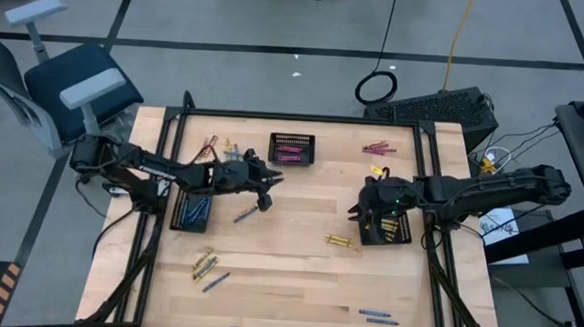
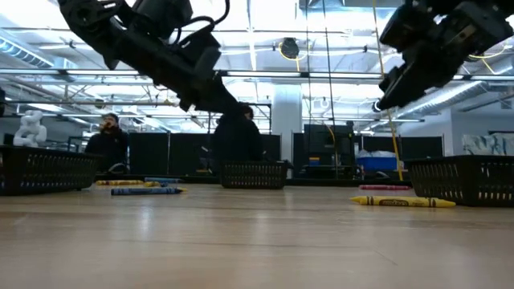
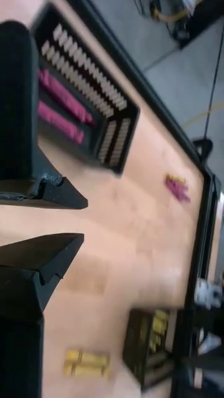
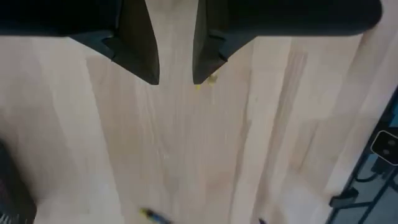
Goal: Sort crayons
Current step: Put the blue crayon into the bottom left black bin
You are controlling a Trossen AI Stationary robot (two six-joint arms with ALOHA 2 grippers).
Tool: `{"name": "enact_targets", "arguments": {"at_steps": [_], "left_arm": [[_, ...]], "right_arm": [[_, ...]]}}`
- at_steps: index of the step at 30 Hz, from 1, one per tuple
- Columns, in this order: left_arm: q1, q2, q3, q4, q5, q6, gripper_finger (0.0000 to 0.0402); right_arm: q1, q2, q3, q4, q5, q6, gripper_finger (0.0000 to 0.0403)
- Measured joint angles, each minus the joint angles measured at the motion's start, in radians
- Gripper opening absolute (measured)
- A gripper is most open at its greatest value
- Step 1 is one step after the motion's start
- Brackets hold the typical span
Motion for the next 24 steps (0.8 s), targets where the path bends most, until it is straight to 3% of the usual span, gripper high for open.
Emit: {"name": "enact_targets", "arguments": {"at_steps": [4, 9, 18, 24], "left_arm": [[-0.087, 0.0, 0.0, 0.032, 0.0, -0.024, 0.007], [-0.196, -0.001, 0.0, 0.052, 0.001, -0.022, 0.007], [-0.284, -0.001, 0.0, 0.054, -0.066, 0.004, 0.007], [-0.287, -0.001, 0.0, 0.053, -0.092, 0.004, 0.007]], "right_arm": [[0.113, 0.016, 0.0, 0.032, 0.086, 0.005, 0.0082], [0.306, 0.066, 0.0, 0.049, 0.16, 0.155, 0.0082], [0.595, 0.19, 0.0, 0.076, 0.112, 0.474, 0.0082], [0.738, 0.365, 0.0, 0.35, 0.107, 0.598, 0.0082]]}}
